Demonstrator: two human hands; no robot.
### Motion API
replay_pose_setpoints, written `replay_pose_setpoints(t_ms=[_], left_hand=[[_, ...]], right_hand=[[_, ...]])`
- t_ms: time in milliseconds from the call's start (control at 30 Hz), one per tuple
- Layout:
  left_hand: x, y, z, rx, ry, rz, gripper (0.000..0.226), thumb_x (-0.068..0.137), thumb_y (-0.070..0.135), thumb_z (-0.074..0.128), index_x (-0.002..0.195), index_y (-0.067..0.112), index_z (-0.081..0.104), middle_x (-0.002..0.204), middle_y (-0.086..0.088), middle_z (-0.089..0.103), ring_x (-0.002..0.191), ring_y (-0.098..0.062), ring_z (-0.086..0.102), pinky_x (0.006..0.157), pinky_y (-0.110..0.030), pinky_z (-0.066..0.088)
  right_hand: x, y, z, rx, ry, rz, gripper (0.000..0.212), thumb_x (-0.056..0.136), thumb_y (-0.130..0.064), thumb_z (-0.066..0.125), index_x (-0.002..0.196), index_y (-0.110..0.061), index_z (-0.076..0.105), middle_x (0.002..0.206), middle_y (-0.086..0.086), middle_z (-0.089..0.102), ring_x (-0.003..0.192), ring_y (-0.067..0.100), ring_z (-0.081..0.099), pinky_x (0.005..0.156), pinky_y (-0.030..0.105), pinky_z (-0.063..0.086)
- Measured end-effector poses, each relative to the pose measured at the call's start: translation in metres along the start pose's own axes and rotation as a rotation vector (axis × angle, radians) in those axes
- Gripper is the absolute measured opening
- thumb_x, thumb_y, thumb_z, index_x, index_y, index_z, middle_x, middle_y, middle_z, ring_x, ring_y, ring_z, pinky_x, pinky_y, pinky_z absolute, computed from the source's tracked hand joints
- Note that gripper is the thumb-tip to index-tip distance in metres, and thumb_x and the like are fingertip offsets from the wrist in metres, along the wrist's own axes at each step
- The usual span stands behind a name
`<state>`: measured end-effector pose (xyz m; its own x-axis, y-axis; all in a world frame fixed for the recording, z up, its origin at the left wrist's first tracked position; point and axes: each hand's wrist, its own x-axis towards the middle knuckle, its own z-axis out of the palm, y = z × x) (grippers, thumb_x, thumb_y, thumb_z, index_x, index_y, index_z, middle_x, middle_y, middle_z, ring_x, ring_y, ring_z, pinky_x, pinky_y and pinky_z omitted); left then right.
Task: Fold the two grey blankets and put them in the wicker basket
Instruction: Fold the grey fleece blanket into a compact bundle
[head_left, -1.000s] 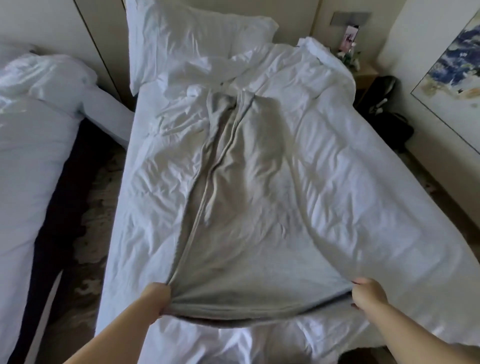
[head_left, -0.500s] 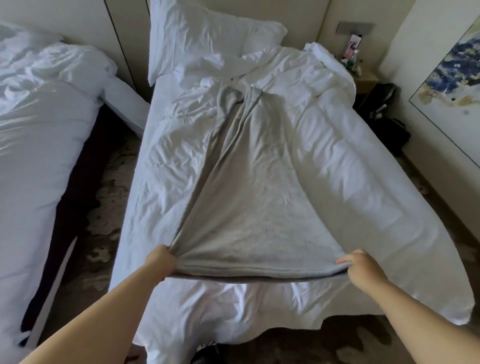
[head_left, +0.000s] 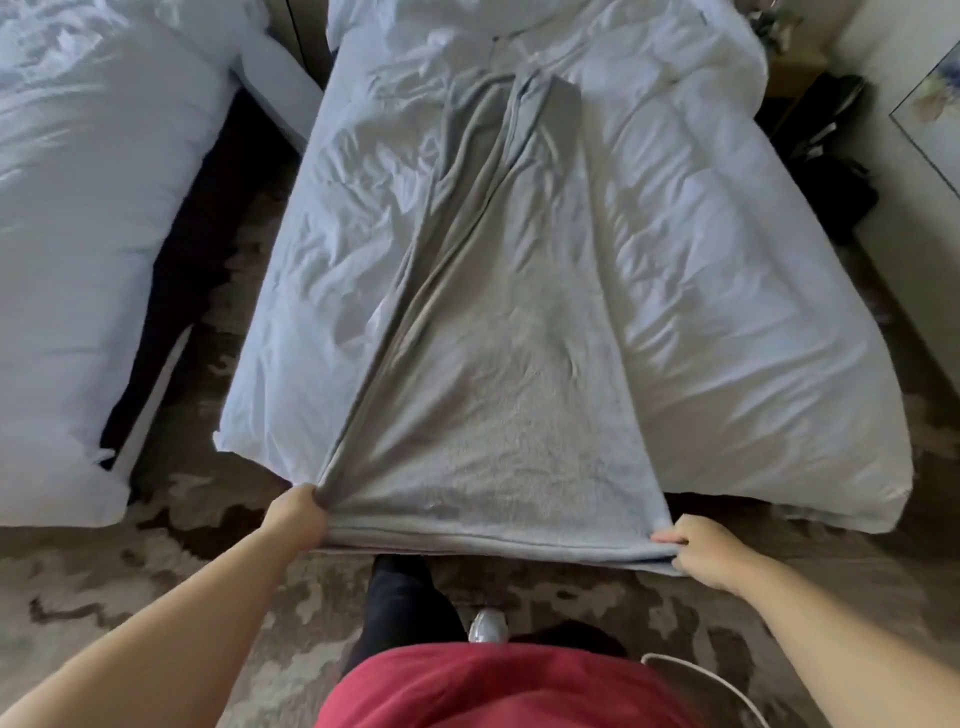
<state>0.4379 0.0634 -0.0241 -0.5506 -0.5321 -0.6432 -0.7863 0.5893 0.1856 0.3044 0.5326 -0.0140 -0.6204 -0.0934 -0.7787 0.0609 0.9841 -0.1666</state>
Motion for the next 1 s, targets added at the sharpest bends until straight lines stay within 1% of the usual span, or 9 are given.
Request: replay_pose_setpoints(t_ms=[67, 167, 300, 433, 533, 700, 767, 900, 1000], left_hand=[[-0.014, -0.013, 0.022, 0.007, 0.002, -0.019, 0.024, 0.087, 0.010, 0.049, 0.109, 0.007, 0.058, 0.111, -0.014, 0.062, 0.103, -0.032, 0.058, 0.080, -0.030, 0.043], [-0.024, -0.025, 0.042, 0.081, -0.052, -0.058, 0.025, 0.091, 0.016, 0.049, 0.114, 0.007, 0.054, 0.114, -0.013, 0.061, 0.104, -0.030, 0.059, 0.078, -0.030, 0.046], [-0.024, -0.021, 0.045, 0.085, -0.085, -0.111, 0.034, 0.093, 0.013, 0.049, 0.125, 0.003, 0.054, 0.125, -0.015, 0.059, 0.113, -0.029, 0.058, 0.089, -0.032, 0.047], [-0.011, 0.008, 0.020, 0.021, -0.082, -0.082, 0.044, 0.091, 0.007, 0.046, 0.135, 0.008, 0.047, 0.135, -0.011, 0.051, 0.117, -0.025, 0.055, 0.089, -0.027, 0.046], [0.010, 0.038, -0.010, -0.080, -0.080, -0.057, 0.045, 0.091, 0.006, 0.041, 0.136, 0.011, 0.047, 0.134, -0.013, 0.052, 0.115, -0.028, 0.054, 0.082, -0.028, 0.044], [0.062, 0.094, -0.061, -0.189, -0.054, 0.023, 0.040, 0.089, 0.004, 0.043, 0.126, 0.010, 0.055, 0.126, -0.016, 0.057, 0.110, -0.033, 0.057, 0.088, -0.033, 0.046], [0.090, 0.116, -0.078, -0.208, -0.057, 0.053, 0.041, 0.087, 0.002, 0.043, 0.125, 0.012, 0.057, 0.124, -0.015, 0.058, 0.110, -0.033, 0.057, 0.089, -0.033, 0.047], [0.153, 0.155, -0.097, -0.242, -0.057, 0.103, 0.037, 0.090, 0.009, 0.044, 0.123, 0.016, 0.058, 0.121, -0.011, 0.061, 0.102, -0.029, 0.060, 0.085, -0.029, 0.047], [0.199, 0.178, -0.099, -0.239, -0.036, 0.155, 0.034, 0.091, 0.016, 0.046, 0.123, 0.020, 0.056, 0.119, -0.007, 0.060, 0.096, -0.026, 0.060, 0.078, -0.026, 0.043]], right_hand=[[-0.003, 0.011, 0.020, -0.007, -0.074, 0.025, 0.052, 0.084, -0.002, 0.054, 0.133, -0.018, 0.058, 0.146, 0.004, 0.044, 0.135, 0.021, 0.039, 0.103, 0.025, 0.033], [-0.004, 0.016, 0.035, 0.046, -0.186, 0.071, 0.055, 0.076, -0.006, 0.068, 0.129, -0.018, 0.061, 0.138, 0.001, 0.054, 0.129, 0.017, 0.047, 0.091, 0.018, 0.037], [-0.002, 0.006, 0.032, 0.087, -0.136, 0.066, 0.050, 0.074, -0.012, 0.071, 0.124, -0.019, 0.064, 0.130, 0.001, 0.059, 0.121, 0.017, 0.052, 0.089, 0.021, 0.042], [0.004, -0.022, 0.005, 0.116, -0.092, 0.040, 0.038, 0.077, -0.017, 0.069, 0.115, -0.024, 0.067, 0.124, 0.000, 0.060, 0.111, 0.016, 0.054, 0.083, 0.023, 0.042], [0.015, -0.053, -0.025, 0.145, -0.091, 0.033, 0.032, 0.080, -0.019, 0.067, 0.111, -0.027, 0.066, 0.122, -0.002, 0.059, 0.108, 0.015, 0.053, 0.083, 0.023, 0.041], [0.057, -0.123, -0.068, 0.248, -0.083, 0.017, 0.025, 0.086, -0.017, 0.063, 0.111, -0.023, 0.064, 0.118, 0.000, 0.059, 0.104, 0.016, 0.056, 0.086, 0.027, 0.047], [0.080, -0.155, -0.083, 0.261, -0.067, 0.007, 0.024, 0.088, -0.017, 0.062, 0.112, -0.020, 0.064, 0.115, 0.001, 0.060, 0.101, 0.017, 0.058, 0.083, 0.028, 0.050], [0.131, -0.226, -0.107, 0.257, -0.045, -0.005, 0.023, 0.090, -0.023, 0.057, 0.112, -0.024, 0.065, 0.106, -0.006, 0.062, 0.098, 0.014, 0.060, 0.088, 0.031, 0.049], [0.173, -0.284, -0.117, 0.281, -0.018, -0.026, 0.020, 0.090, -0.022, 0.052, 0.102, -0.030, 0.066, 0.098, -0.008, 0.063, 0.093, 0.012, 0.060, 0.078, 0.026, 0.047]])
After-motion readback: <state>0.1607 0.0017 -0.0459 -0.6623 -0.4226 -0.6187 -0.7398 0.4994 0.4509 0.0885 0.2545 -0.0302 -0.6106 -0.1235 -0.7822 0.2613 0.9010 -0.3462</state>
